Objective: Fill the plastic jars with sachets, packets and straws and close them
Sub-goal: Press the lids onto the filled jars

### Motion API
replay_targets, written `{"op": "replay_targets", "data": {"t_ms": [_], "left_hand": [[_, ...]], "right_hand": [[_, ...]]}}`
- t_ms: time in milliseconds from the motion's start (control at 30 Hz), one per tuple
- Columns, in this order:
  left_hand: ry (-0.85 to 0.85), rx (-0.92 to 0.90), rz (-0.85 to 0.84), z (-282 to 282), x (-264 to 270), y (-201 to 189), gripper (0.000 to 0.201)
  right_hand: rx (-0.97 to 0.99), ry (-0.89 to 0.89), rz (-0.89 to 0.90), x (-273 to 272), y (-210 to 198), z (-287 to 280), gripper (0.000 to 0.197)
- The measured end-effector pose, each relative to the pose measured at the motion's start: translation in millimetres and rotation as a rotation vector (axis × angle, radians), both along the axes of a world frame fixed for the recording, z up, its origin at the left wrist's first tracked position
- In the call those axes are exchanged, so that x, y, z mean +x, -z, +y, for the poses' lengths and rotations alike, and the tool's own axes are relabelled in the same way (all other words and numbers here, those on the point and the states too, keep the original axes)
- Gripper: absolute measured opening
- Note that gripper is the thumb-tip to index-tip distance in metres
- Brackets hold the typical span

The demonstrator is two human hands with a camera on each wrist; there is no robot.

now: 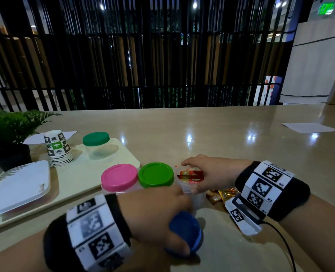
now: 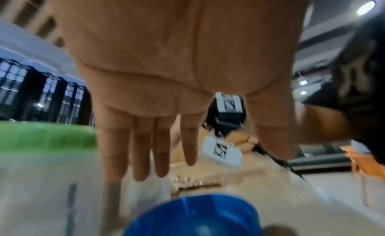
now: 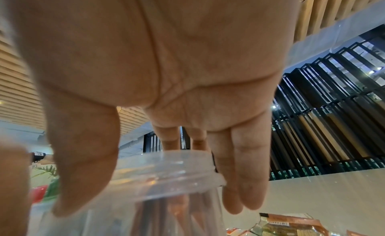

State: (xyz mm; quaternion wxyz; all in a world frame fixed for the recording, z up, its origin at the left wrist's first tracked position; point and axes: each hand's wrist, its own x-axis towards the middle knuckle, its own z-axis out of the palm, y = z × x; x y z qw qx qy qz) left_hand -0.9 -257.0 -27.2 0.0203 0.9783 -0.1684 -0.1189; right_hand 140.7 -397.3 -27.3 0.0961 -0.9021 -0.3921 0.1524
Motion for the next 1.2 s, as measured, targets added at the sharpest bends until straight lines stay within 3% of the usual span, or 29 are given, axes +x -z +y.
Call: {"op": "replay_targets", "data": {"t_ms": [100, 200, 433, 600, 767, 900, 1000, 1100, 1200], "left_hand": [[0.023, 0.104, 0.073, -5.8, 8.5, 15.2, 0.084], [0.001, 0.130, 0.156, -5.5, 17.0, 21.5, 0.091], [-0.017, 0.121, 0.154, -5.7, 22.8, 28.6, 0.088], [-0.083, -0.119, 0.164, -3.1, 18.3, 11.5, 0.078], [-0.154, -0.439, 0.039, 3.8, 12.0, -18.4, 0.070], [-0.177, -0.721, -0.206, 5.7, 19.5, -35.2, 0.076], [-0.198, -0.726, -0.425, 0.0, 32.3, -34.2, 0.079], [-0.212, -0.756, -0.523, -4.3, 44.4, -27.8, 0.081], [-0.230, -0.722, -0.540, -4.0, 52.0, -24.1, 0.088]], "right_hand": [[-0.001, -0.006, -0.010, -0.5, 0.1, -0.7, 0.081], [-0.002, -0.020, -0.033, 0.2, 0.1, -1.3, 0.082], [0.004, -0.045, -0.033, 2.3, 2.1, -2.1, 0.081], [0.063, -0.052, 0.007, 4.9, -2.1, -8.1, 0.078], [0.332, -0.019, 0.155, 4.3, -21.4, -29.9, 0.071], [0.508, -0.027, 0.441, -0.5, -30.1, -35.7, 0.062], [0.628, -0.061, 0.687, -5.9, -31.4, -34.7, 0.072], [0.722, -0.067, 0.752, -8.5, -30.0, -28.6, 0.083], [0.796, -0.009, 0.690, -8.7, -33.6, -23.4, 0.060]]}}
